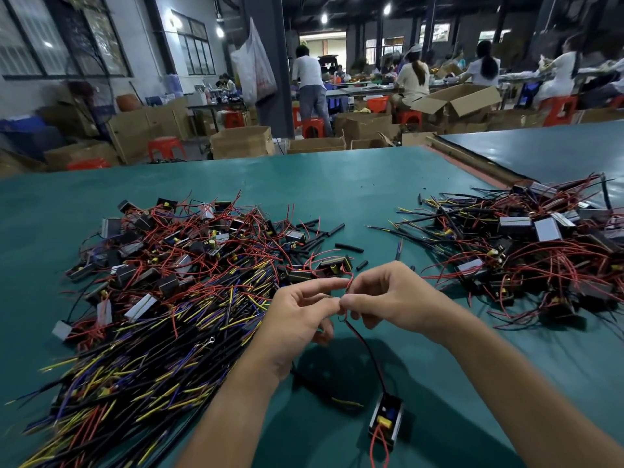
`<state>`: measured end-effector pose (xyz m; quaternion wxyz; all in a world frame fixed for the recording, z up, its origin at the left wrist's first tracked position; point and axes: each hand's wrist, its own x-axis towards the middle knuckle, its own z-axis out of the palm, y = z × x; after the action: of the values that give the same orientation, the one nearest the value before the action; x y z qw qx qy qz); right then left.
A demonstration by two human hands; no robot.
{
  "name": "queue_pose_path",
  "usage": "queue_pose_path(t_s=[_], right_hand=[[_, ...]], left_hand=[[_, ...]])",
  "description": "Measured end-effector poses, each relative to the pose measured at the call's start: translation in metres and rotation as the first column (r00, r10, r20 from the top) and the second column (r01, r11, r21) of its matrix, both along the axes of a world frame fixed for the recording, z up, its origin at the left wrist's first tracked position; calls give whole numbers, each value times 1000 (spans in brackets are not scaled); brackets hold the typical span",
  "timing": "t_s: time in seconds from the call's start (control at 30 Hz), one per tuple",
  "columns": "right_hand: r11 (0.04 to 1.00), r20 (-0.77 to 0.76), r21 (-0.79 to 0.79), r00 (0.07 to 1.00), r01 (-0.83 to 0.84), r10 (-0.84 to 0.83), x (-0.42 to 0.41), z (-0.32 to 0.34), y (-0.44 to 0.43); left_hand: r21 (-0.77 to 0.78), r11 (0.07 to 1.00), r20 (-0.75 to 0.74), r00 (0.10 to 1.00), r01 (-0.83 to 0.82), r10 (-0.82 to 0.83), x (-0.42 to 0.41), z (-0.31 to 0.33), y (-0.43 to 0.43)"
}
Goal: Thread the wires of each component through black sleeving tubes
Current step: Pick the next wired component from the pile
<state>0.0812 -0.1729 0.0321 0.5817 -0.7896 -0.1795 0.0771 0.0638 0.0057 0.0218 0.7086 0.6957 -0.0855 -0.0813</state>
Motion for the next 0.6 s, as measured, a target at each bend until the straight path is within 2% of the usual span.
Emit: queue_pose_path(t_s=[0.2,0.37,0.6], right_hand=[[999,3,28,1000,17,-17,-2,2,0],[998,-1,33,999,50,-50,-2,3,-1],[998,-31,-31,998,48,-49,2,0,-2]], left_hand=[[-21,999,-80,996,39,-41,-2,2,0],[22,996,-124,989,88,-84,-3,2,1],[65,997,-154,988,36,-26,-1,1,0]])
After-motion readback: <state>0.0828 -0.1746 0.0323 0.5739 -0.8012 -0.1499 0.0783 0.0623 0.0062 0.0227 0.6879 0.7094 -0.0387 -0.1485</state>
